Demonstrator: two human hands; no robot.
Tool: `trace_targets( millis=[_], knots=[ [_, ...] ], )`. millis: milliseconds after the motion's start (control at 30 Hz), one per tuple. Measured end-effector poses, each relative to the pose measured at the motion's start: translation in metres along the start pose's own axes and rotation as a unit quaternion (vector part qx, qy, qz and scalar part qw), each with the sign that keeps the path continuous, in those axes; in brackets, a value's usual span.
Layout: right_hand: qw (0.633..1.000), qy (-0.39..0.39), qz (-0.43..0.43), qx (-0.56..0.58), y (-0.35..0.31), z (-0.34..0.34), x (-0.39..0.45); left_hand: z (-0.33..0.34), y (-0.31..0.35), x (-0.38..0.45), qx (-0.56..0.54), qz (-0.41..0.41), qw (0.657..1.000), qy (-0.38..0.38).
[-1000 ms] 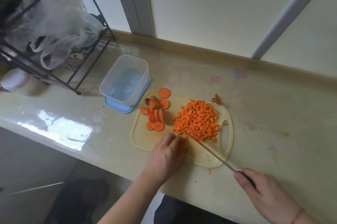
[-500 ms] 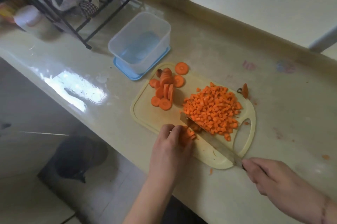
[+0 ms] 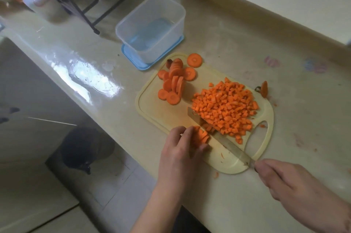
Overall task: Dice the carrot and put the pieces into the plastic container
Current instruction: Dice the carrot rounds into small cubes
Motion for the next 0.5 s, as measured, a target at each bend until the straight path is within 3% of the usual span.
trace_targets(
  millis=[200, 333, 433, 500],
  knots=[
    [1.000, 0.000, -0.011, -0.011, -0.002, -0.001, 0.000, -0.006, 0.000, 0.006, 0.009, 0.044, 0.999, -0.005],
    [1.000, -0.010, -0.002, -0.018, -0.005, -0.005, -0.003, -0.013, 0.005, 0.011, 0.040, 0.169, 0.984, 0.028],
    [0.999, -0.019, -0.004, -0.028, -0.007, -0.005, -0.005, -0.001, 0.002, 0.007, -0.005, 0.259, 0.966, -0.026],
    [0.999, -0.025, 0.002, -0.042, -0.006, -0.004, -0.007, 0.006, -0.005, 0.004, -0.013, 0.267, 0.962, -0.059]
  ],
)
Point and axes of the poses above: each hand's wrist, its own x-axis towards the middle knuckle, its own z-axis out of the palm, y = z × x, the point moved 6 cm from there along x, towards the middle knuckle, and after that the axes turned 10 degrees about y, right-handed, at the moved point
